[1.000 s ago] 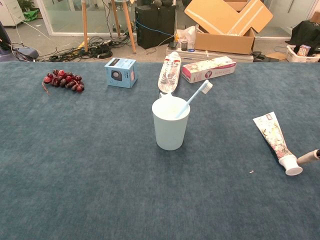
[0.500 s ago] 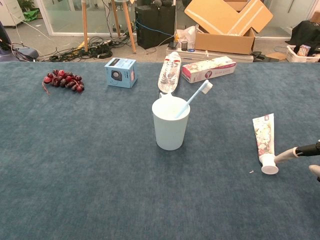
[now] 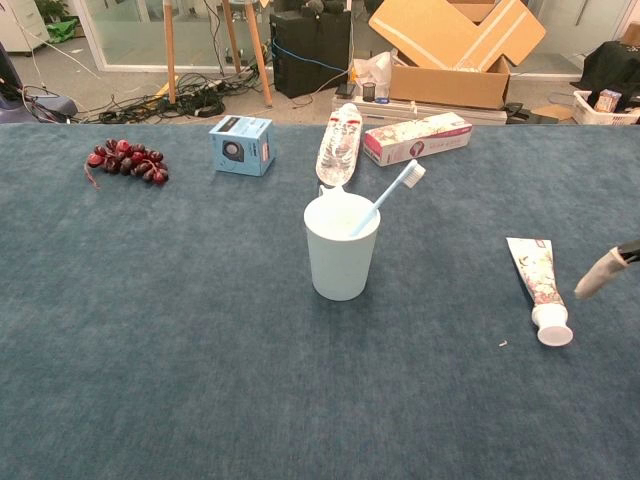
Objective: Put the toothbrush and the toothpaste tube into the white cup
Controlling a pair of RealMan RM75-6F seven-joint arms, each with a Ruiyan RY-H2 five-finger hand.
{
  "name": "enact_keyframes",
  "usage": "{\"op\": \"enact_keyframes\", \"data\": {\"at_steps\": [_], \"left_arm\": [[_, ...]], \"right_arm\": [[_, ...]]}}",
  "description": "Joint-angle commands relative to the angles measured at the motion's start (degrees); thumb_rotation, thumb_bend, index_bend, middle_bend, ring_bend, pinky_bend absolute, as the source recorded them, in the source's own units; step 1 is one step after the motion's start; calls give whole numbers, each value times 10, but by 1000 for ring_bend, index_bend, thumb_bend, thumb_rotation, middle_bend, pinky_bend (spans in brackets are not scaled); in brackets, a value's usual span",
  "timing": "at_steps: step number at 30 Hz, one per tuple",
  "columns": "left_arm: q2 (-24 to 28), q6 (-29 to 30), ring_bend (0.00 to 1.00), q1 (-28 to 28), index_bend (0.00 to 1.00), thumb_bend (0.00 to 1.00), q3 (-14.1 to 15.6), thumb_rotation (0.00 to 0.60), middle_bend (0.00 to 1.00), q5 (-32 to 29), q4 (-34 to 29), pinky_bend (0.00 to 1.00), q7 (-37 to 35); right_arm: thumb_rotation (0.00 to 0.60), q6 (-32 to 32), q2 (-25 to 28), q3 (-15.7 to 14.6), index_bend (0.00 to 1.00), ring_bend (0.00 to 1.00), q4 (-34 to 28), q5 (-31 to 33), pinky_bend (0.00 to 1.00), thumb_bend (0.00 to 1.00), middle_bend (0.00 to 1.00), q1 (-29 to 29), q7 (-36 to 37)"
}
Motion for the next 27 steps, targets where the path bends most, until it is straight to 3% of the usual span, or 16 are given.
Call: {"op": "enact_keyframes", "data": {"at_steps": [1,7,14,27], "left_arm": [[0,0,72,0,88,0,0,600,166,0,0,204,1],[0,-1,72,-1,88,0,0,600,166,-1,0,204,2],[0,-2,72,-1,88,0,0,600,166,-2,0,205,0],[0,-2,72,-1,88,0,0,600,166,-2,0,205,-1]], "right_arm": [[600,-35,16,-26,200,694,5,27,856,596,889,13,22],[600,-65,3,-60,116,742,43,65,859,612,937,43,56],[600,-65,-17,-84,83,774,69,87,859,625,967,67,79],[600,-58,-54,-92,83,777,93,95,859,628,969,85,102]]}}
